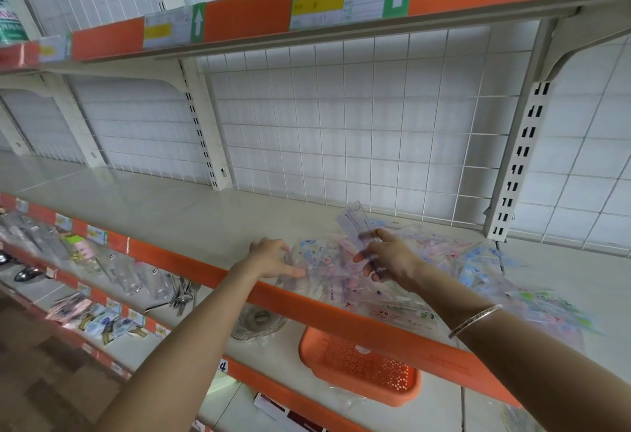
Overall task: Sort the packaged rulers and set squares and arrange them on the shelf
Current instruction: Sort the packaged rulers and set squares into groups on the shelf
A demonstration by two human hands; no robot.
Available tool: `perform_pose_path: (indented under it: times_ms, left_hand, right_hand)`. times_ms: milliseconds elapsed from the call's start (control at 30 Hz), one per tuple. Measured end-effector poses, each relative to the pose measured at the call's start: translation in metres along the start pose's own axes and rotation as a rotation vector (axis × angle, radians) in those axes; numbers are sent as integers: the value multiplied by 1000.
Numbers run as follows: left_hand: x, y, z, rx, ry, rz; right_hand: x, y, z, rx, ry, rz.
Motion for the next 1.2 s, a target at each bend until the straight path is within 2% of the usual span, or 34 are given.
perform_pose_path:
  times_ms: [200,333,533,833,1067,1200]
  left_hand:
    - [-3,-3,4,-24,60,170]
    - [-15,-4,9,-97,106,200]
    - [-20,-6,8,-217,20,307]
    - [-7,8,2,-31,-169,595]
    - [-13,14,-2,43,-92,630]
    - [-25,5,6,7,-31,743]
  right_hand:
    - [-2,3,-1,22,-8,5]
    - [-4,5,-2,26,-1,-3]
    - [-5,5,-1,36,-1,-6]
    - [-8,-3,4,28,4,-14]
    - [-10,-7,6,13,6,-13]
    - [-9,-11,8,-2,2,-25]
Point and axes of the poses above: each hand's wrist, its own z-axis away from the middle knuckle, its own y-axis out of the palm, x = y × z, the point moved 5 cm from there along -z, towards the middle knuckle, and after that the axes turned 11 degrees about -z, right-handed, at the moved point
